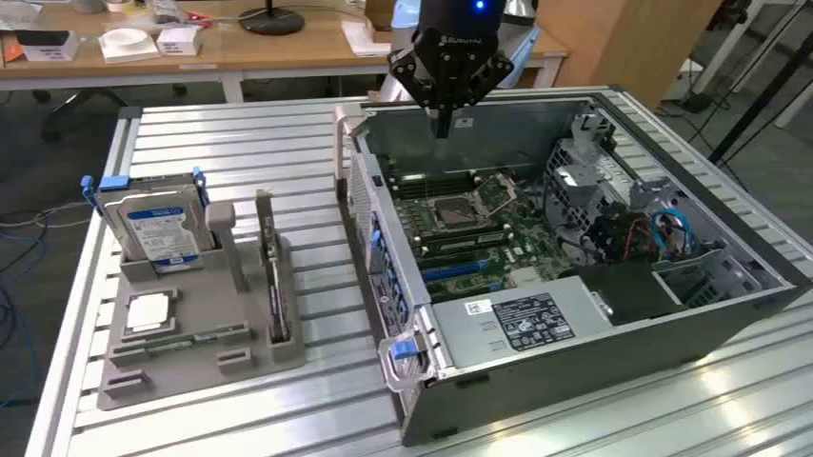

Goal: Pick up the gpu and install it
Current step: 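Reach for the gpu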

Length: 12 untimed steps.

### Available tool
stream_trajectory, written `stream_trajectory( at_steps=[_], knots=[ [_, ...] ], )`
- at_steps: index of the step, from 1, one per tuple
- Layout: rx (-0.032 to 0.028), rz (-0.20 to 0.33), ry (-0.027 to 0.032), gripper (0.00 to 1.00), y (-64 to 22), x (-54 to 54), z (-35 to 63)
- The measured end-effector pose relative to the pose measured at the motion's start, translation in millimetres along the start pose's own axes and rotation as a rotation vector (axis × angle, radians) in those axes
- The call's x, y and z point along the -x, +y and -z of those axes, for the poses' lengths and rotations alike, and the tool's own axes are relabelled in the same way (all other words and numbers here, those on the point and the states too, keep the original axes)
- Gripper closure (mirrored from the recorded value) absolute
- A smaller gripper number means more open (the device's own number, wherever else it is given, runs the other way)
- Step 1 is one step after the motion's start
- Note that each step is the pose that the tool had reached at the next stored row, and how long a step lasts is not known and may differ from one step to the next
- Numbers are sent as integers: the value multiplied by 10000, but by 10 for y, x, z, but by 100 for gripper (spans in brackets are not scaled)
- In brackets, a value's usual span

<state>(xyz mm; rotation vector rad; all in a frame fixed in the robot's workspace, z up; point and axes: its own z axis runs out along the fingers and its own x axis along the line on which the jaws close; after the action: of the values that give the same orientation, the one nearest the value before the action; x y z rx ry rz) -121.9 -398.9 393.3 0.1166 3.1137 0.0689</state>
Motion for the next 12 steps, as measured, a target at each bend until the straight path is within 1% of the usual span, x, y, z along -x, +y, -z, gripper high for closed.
stream_trajectory(
  at_steps=[5,12],
  knots=[
    [0,0,0,89,0,-1,0],
    [0,0,0,89,-3,-35,0]
  ],
)
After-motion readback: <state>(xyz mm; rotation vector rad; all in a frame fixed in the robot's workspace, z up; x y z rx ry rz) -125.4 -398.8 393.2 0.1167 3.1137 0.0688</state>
